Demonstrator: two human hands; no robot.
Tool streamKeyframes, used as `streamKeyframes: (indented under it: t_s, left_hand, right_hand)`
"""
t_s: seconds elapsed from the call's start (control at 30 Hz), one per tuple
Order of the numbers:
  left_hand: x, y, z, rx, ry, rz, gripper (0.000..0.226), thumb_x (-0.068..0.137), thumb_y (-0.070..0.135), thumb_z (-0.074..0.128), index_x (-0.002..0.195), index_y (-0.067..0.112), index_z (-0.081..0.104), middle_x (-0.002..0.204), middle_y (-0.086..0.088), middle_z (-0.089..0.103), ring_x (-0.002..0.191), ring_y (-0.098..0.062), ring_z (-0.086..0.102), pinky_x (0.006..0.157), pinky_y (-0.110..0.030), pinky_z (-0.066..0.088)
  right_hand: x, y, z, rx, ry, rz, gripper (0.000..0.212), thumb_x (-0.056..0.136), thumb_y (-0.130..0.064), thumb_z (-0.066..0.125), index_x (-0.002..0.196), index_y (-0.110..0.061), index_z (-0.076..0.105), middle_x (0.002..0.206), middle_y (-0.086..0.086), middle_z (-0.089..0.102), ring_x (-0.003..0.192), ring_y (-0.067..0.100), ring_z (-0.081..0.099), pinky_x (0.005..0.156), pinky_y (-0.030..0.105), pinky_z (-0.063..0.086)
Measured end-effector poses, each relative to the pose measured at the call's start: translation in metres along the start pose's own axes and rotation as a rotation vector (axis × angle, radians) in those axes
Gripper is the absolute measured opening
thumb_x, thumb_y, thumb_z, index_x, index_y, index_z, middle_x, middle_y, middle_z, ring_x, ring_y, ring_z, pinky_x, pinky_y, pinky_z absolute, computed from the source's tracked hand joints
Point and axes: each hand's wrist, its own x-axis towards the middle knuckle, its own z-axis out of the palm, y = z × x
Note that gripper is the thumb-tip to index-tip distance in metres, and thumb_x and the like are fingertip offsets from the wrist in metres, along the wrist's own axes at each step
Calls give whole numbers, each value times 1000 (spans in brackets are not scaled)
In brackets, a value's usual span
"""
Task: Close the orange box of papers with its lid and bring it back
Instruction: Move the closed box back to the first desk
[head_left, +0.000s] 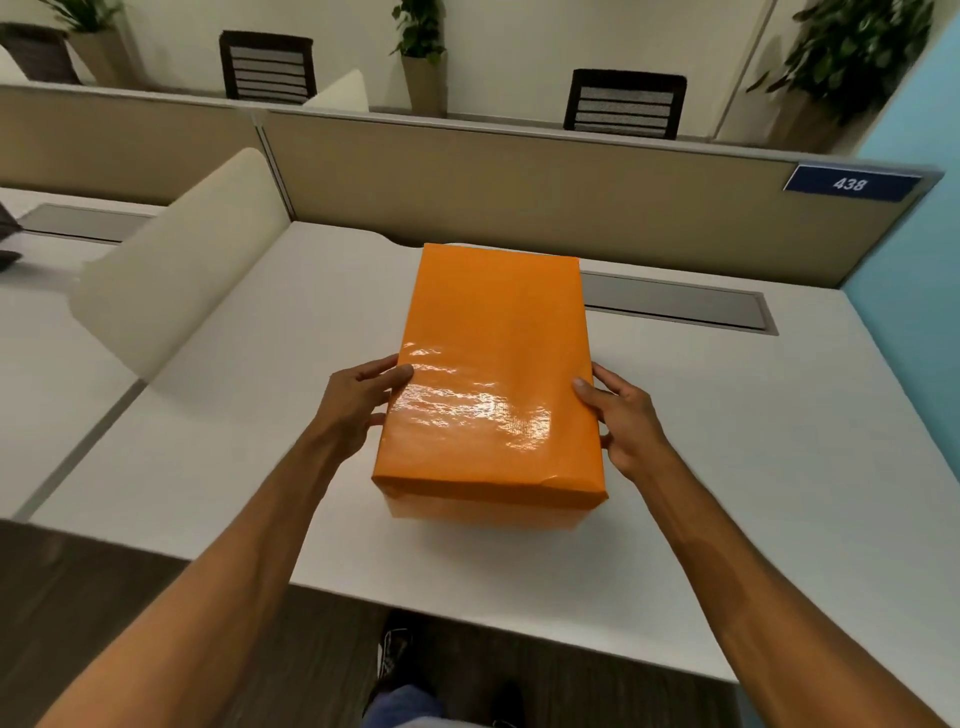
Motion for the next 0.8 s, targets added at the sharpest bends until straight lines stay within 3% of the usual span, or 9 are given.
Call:
streamKeyframes:
  t_s: [0.13, 0.3, 0.47, 0.8]
  left_hand:
    - [25, 11, -40, 4, 18, 6, 43, 87, 36, 72, 127, 23, 67, 109, 3, 75, 97, -24, 73, 63, -34, 60]
    - [72, 24, -99, 6, 44, 19, 43, 88, 33, 71, 128, 20, 67, 108, 0, 77, 95, -25, 74, 71, -41, 61]
    - [130, 42, -163, 8, 32, 2, 42, 89, 30, 71, 128, 16, 67, 109, -5, 77, 95, -26, 75, 70, -39, 60]
    - [254, 83, -264, 135, 21, -4, 43, 94, 21, 65, 135, 8, 60, 120, -9, 69, 104, -28, 68, 76, -41, 58]
  right_hand:
    - [22, -6, 45, 5, -31, 6, 59, 87, -33, 72, 142, -28, 50, 111, -13, 67, 96, 16, 66, 62, 37, 51]
    - [58, -11, 115, 22, -44, 27, 61, 85, -32, 74, 141, -29, 51, 108, -14, 67, 95, 15, 66, 61, 38, 51]
    - [99, -14, 193, 42, -27, 42, 63, 81, -33, 76, 140, -30, 53, 106, -15, 69, 95, 15, 68, 59, 37, 52]
    - [177, -29, 323, 94, 21, 89, 64, 83, -28, 75, 142, -26, 50, 121, -2, 64, 111, 28, 62, 82, 56, 50]
